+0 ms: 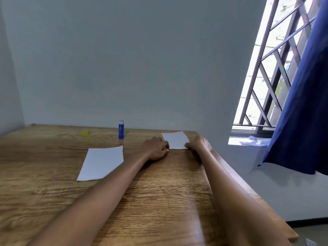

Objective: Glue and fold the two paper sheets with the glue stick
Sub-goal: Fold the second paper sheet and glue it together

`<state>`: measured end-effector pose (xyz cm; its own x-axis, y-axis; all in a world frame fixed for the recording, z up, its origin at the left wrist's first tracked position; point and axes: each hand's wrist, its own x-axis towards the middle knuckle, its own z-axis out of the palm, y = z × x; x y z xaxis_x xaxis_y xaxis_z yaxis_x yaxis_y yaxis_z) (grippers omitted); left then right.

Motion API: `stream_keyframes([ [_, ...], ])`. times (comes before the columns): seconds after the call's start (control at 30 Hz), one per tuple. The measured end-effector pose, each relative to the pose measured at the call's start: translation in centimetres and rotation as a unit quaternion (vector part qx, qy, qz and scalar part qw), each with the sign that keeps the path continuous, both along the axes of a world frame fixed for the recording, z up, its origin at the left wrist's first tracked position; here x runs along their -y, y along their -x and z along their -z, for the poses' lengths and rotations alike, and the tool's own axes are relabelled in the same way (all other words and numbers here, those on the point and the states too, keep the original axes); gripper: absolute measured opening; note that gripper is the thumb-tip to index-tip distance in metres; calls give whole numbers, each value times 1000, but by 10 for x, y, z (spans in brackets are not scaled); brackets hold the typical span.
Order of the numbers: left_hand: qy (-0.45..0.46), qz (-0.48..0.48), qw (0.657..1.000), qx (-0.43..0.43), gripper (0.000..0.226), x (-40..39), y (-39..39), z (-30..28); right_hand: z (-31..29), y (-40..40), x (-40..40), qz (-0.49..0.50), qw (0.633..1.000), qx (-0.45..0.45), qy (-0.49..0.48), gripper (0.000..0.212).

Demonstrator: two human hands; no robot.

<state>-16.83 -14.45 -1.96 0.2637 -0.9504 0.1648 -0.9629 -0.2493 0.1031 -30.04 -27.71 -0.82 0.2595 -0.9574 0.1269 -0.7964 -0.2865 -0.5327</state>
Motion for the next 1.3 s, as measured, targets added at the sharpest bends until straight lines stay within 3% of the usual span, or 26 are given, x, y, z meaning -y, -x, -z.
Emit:
stream_keyframes([
  [0.13, -4, -4, 1000, 4, 40, -2, 3, 1, 6, 1, -3, -23, 994, 108, 2, 14],
  [0.2, 12, -4, 1000, -3, 38, -7, 6, -4, 6, 3, -7, -54, 974, 218, 2, 22],
  [0.33, 167, 16, 986, -11, 32, -29, 7, -28, -16, 13, -23, -160, 925, 344, 18, 34],
  [0.5, 376, 5, 925, 56, 40, -65, 1, -69, -68, 24, -52, -302, 904, 300, 37, 12],
  [0.6, 360, 22, 932, 34, 50, -82, 2, -88, -90, 24, -74, -339, 902, 263, 45, 12],
  [0.73, 315, 16, 943, -108, 28, -101, 5, -96, -102, 6, -104, -361, 895, 256, 53, 12],
  [0.83, 381, -33, 908, -173, 19, -117, -1, -92, -98, -10, -119, -328, 896, 287, 83, 8],
  [0.93, 429, -100, 857, -266, 18, -134, -16, -86, -84, -23, -128, -252, 895, 359, 81, 22],
  [1.03, 452, -133, 783, -406, 14, -148, -29, -76, -60, -35, -137, -235, 900, 365, -39, 31],
  [1.13, 464, -140, 722, -494, 19, -161, -37, -67, -40, -47, -150, -233, 872, 406, -141, 36],
  [1.3, 448, -158, 691, -545, 30, -169, -52, -51, -28, -67, -159, -271, 868, 396, -125, 21],
])
